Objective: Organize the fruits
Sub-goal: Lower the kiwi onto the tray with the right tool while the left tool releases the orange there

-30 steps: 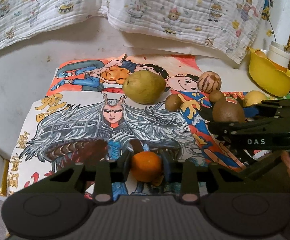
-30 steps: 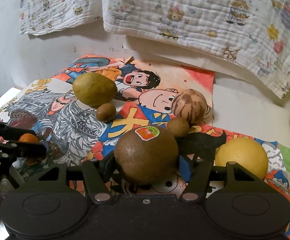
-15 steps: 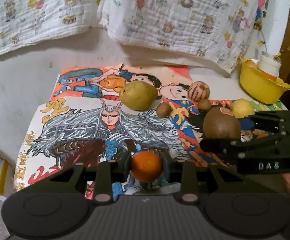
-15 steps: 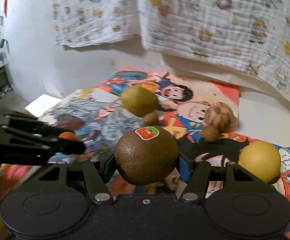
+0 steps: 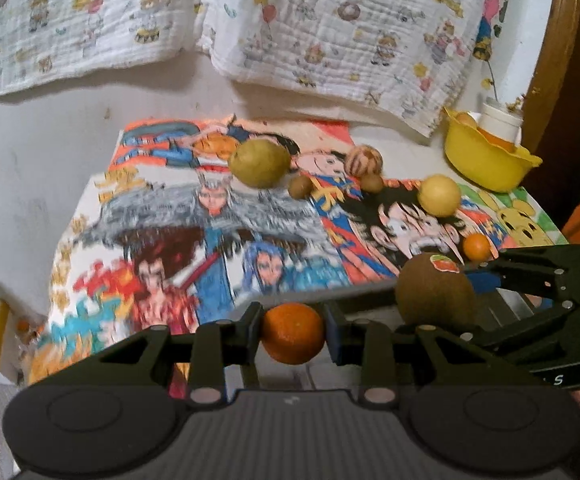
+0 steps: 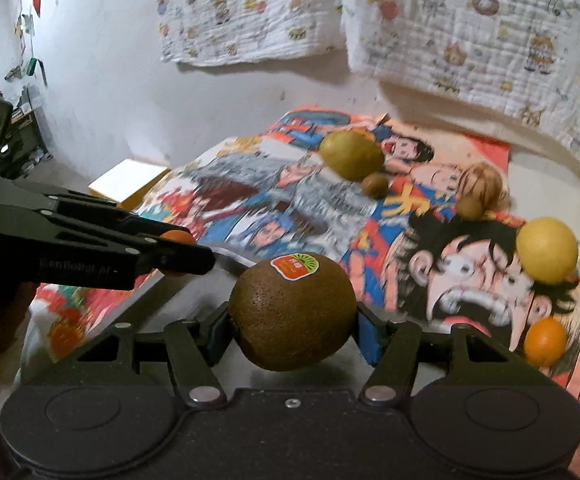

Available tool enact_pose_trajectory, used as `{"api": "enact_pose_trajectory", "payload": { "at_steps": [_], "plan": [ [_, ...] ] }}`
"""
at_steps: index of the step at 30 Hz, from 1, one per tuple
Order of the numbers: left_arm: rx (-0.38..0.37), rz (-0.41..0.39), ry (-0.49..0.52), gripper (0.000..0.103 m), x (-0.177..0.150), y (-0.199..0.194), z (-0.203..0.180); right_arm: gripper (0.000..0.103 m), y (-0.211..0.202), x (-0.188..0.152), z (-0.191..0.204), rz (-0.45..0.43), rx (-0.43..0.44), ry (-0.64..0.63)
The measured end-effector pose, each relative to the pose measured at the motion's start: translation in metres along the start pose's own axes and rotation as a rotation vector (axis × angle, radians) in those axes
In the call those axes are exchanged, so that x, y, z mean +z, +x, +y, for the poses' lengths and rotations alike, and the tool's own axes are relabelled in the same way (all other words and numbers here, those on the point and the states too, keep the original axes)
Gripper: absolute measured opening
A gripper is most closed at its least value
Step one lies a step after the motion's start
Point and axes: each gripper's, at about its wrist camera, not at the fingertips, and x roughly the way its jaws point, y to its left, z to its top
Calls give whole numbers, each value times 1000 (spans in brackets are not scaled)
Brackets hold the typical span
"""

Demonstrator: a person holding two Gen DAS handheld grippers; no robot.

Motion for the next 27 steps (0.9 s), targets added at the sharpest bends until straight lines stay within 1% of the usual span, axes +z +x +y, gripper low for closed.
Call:
{"api": "enact_pose_trajectory", "payload": {
  "at_steps": [6,9,16,27],
  "plan": [
    [-6,37,-3,36,-16,-2,-5,64,-3,-15,12,49,-2,-2],
    [3,46,-9,36,-21,-2,-7,64,-4,-19,13,62,-22,1],
    [10,53,-19,36,-25,-2,-8,64,-5,-26,10,77,-60,24],
    [29,74,-8,36,-28,2,-10,65,-4,-29,8,72,-63,58]
  ]
}}
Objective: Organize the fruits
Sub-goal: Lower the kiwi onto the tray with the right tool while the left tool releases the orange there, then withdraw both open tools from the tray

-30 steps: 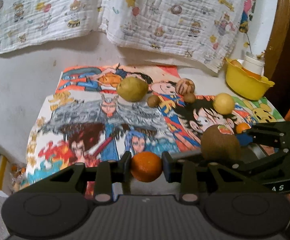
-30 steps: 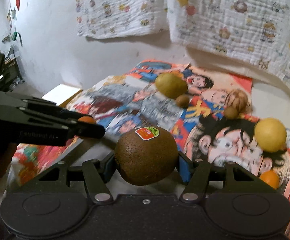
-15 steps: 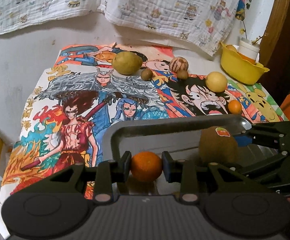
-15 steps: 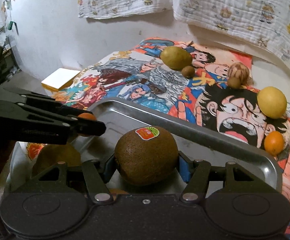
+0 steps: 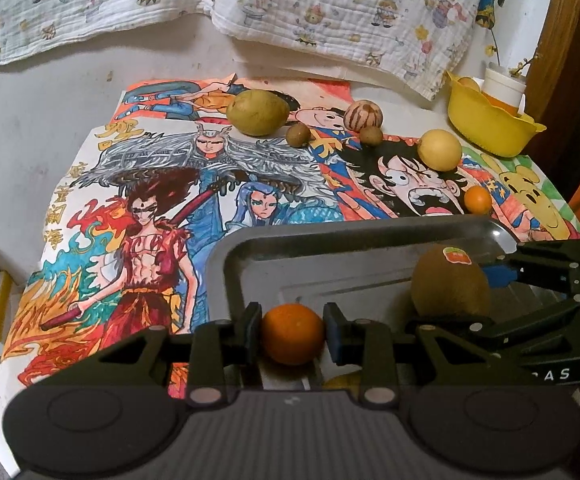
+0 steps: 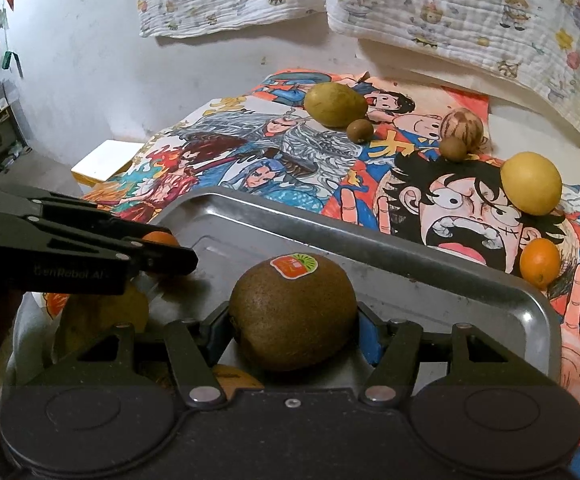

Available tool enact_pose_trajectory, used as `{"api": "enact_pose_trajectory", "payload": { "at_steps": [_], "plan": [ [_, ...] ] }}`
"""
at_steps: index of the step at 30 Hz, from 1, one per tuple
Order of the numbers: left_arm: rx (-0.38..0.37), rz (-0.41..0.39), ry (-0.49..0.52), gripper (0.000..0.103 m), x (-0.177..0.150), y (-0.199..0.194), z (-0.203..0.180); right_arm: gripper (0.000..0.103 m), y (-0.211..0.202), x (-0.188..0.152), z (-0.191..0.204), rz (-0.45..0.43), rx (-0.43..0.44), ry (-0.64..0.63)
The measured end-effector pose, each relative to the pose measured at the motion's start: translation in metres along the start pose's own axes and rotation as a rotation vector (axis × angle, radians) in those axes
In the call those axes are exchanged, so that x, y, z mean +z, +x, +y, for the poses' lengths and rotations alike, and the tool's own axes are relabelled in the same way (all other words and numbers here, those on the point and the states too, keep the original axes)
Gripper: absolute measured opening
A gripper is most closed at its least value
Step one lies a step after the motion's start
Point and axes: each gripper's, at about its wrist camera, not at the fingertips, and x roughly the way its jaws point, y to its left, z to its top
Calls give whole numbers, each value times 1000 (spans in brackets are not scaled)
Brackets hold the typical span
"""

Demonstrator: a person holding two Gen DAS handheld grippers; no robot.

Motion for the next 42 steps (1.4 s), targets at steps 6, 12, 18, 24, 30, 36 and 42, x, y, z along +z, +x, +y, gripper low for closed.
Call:
{"api": "enact_pose_trajectory", "payload": {
  "at_steps": [6,12,18,24,30,36,42],
  "plan": [
    [6,-15,-7,37,2,-6,2,65,-2,-1,-1,-7,-2,12],
    [6,-36,-14,52,1,-15,3,68,-10,-4,1,-32,-5,9],
    [10,-73,-36,65,-3,-30,2,74,-24,-7,5,-69,-8,8],
    [20,-125,-48,80,-9,-55,0,81,-48,-18,10,-127,-15,6],
    [31,-178,-37,99,-22,-81,-7,90,-74,-34,17,-186,-22,10],
    [46,-218,-11,102,-41,-100,-13,100,-97,-55,26,-240,-21,6],
    [20,-203,32,102,-67,-106,-15,102,-111,-78,36,-253,-31,-13]
  ]
}}
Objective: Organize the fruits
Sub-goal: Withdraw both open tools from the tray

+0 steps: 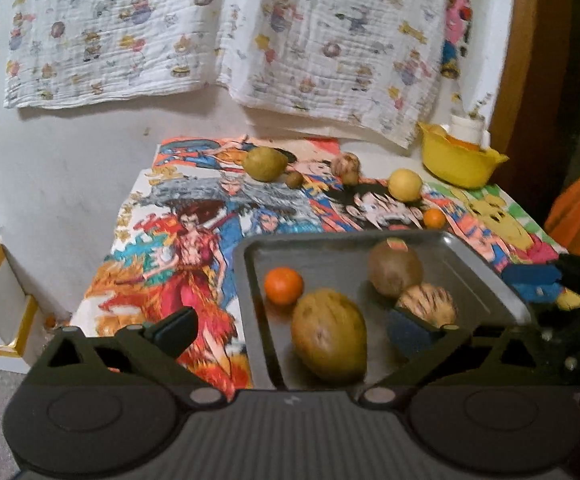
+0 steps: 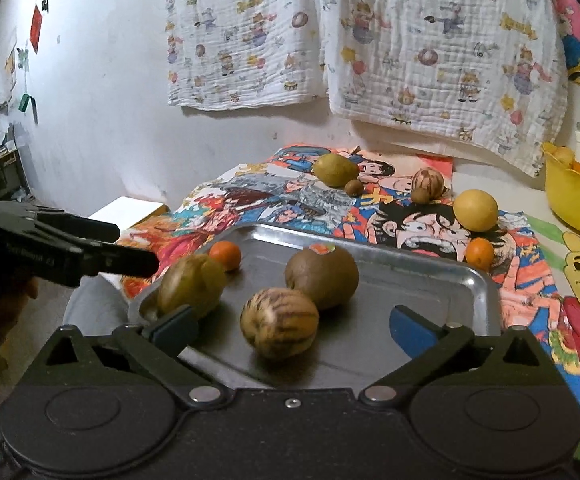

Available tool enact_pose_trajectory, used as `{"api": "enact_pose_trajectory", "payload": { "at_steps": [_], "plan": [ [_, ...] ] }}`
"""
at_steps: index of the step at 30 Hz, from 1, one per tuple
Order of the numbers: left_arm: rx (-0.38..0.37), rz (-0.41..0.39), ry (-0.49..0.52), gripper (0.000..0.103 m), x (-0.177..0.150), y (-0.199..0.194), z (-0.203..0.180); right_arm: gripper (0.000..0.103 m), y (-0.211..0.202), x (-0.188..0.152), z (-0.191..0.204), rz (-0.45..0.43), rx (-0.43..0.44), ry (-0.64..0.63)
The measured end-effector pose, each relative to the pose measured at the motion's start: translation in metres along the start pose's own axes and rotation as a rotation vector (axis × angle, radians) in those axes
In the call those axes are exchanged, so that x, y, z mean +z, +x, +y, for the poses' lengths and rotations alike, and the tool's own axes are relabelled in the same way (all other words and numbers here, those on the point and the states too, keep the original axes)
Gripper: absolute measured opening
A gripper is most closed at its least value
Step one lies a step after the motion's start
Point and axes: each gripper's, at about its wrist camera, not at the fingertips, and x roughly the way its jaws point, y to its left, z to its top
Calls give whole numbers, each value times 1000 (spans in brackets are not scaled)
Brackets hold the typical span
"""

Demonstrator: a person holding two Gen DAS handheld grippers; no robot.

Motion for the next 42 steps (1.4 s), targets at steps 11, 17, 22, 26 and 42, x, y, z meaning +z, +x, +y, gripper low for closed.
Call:
{"api": "enact_pose_trajectory", "payload": {
  "at_steps": [11,17,22,26,42],
  "plan": [
    [-14,36,159,102,-37,-8,-24,102,-16,-27,6,83,-46,-31],
    [13,70,185,102,-38,-7,-24,102,-20,-32,-2,91,-94,-7],
    [54,65,191,103,-27,-7,-17,102,-19,-32,-10,84,-130,11],
    [78,30,179,103,-12,-10,-9,102,-17,-29,-17,74,-135,18],
    [100,12,148,103,46,24,8,102,13,-3,-56,62,-150,66]
  ]
}}
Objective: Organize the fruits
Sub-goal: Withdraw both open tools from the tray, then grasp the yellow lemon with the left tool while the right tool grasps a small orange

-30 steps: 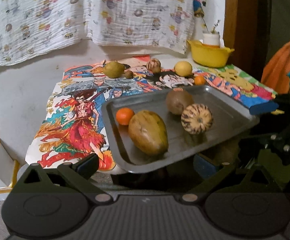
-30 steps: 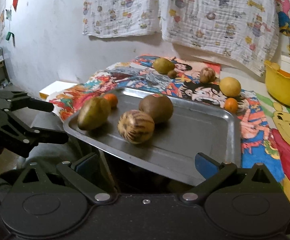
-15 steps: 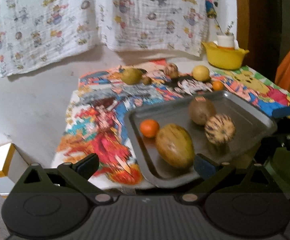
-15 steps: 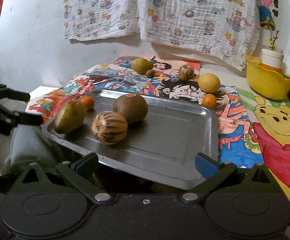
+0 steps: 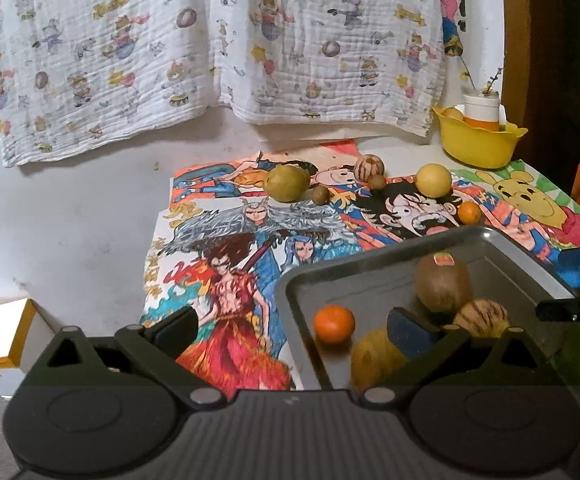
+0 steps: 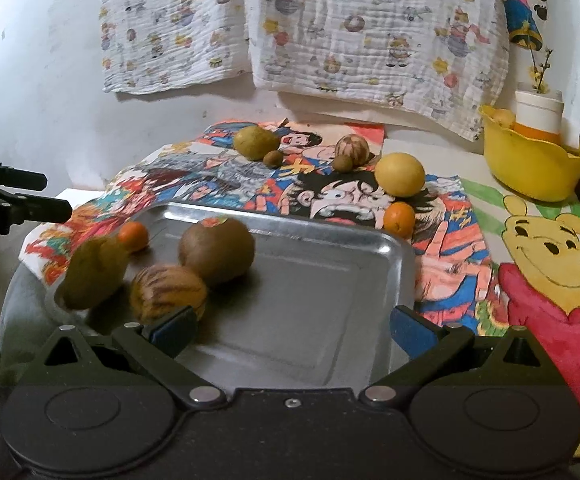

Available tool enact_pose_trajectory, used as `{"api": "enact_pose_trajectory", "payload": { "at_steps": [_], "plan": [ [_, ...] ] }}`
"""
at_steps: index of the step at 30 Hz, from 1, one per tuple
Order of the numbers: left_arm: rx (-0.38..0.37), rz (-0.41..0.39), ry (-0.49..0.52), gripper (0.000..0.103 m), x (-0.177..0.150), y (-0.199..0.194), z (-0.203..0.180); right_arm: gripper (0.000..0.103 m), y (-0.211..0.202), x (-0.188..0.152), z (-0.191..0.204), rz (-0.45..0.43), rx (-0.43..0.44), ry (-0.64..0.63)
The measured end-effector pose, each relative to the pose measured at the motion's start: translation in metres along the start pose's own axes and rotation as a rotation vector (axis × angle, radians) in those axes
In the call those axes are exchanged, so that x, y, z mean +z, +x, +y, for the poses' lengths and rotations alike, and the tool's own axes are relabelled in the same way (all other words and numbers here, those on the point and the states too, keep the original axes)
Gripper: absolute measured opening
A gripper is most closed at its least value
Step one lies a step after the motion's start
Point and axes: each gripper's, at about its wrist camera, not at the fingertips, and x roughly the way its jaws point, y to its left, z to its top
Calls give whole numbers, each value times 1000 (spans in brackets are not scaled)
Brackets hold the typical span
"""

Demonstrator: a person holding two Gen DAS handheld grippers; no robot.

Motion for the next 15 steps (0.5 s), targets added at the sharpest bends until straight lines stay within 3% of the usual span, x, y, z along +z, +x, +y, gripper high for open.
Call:
{"api": "enact_pose_trajectory", "payload": {
  "at_steps": [15],
  "plan": [
    [-70,75,16,103,55,86,-9,102,59,41,-38,-47,-70,38]
  ]
}}
